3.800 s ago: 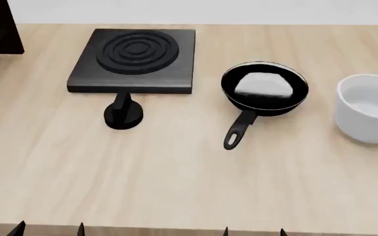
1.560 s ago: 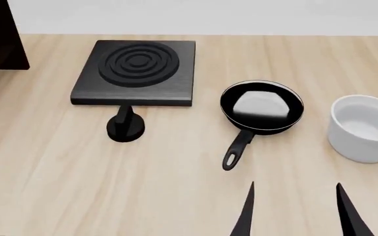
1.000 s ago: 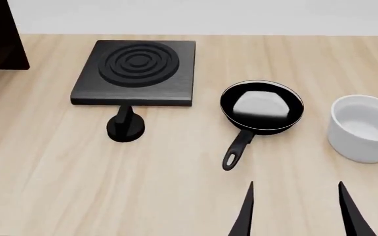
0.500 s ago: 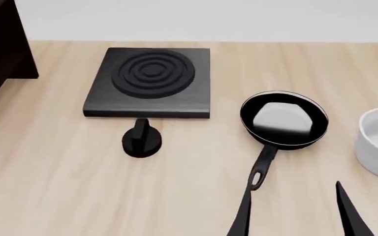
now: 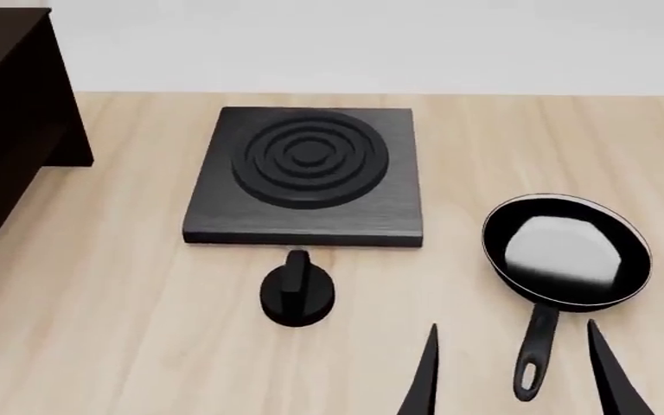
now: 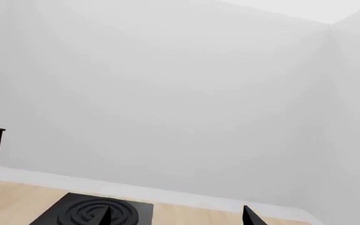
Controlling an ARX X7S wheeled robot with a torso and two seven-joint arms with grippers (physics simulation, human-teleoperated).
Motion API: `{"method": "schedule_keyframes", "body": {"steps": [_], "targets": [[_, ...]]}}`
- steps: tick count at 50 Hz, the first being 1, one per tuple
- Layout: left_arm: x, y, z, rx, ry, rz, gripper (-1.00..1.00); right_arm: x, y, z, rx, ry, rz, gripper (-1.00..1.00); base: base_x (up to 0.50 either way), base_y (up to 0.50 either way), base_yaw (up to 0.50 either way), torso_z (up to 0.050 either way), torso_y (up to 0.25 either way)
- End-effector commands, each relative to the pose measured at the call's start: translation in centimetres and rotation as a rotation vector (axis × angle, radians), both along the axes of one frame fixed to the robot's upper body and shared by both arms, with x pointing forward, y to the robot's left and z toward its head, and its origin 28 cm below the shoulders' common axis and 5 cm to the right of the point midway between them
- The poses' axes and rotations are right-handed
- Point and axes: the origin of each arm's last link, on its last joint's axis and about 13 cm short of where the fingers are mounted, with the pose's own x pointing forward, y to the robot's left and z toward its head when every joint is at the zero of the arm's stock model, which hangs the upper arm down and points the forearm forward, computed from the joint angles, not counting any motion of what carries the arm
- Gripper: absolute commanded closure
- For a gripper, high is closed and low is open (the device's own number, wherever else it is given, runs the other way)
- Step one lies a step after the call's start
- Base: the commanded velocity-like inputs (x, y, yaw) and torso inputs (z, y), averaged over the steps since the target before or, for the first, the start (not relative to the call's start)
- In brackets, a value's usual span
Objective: Put the frying pan under the cabinet shelf.
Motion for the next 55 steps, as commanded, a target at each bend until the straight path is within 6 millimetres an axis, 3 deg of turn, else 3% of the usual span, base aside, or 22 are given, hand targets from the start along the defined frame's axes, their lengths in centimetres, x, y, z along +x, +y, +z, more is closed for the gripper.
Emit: {"method": "schedule_keyframes", "body": {"steps": [1, 55], "targets": [[0.06, -0.05, -0.01, 0.004, 0.005, -0.006, -1.0, -0.12, 0.05, 0.0, -0.01, 0.001, 0.001, -1.0, 0.24, 0.22, 0.0, 0.0, 0.0], [-0.05, 0.08, -0.12, -0.001, 0.011, 0.022, -1.0, -0.32, -0.12, 0.45, -0.024, -0.01, -0.02, -1.0, 0.24, 0.23, 0.0, 0.0, 0.0]]}}
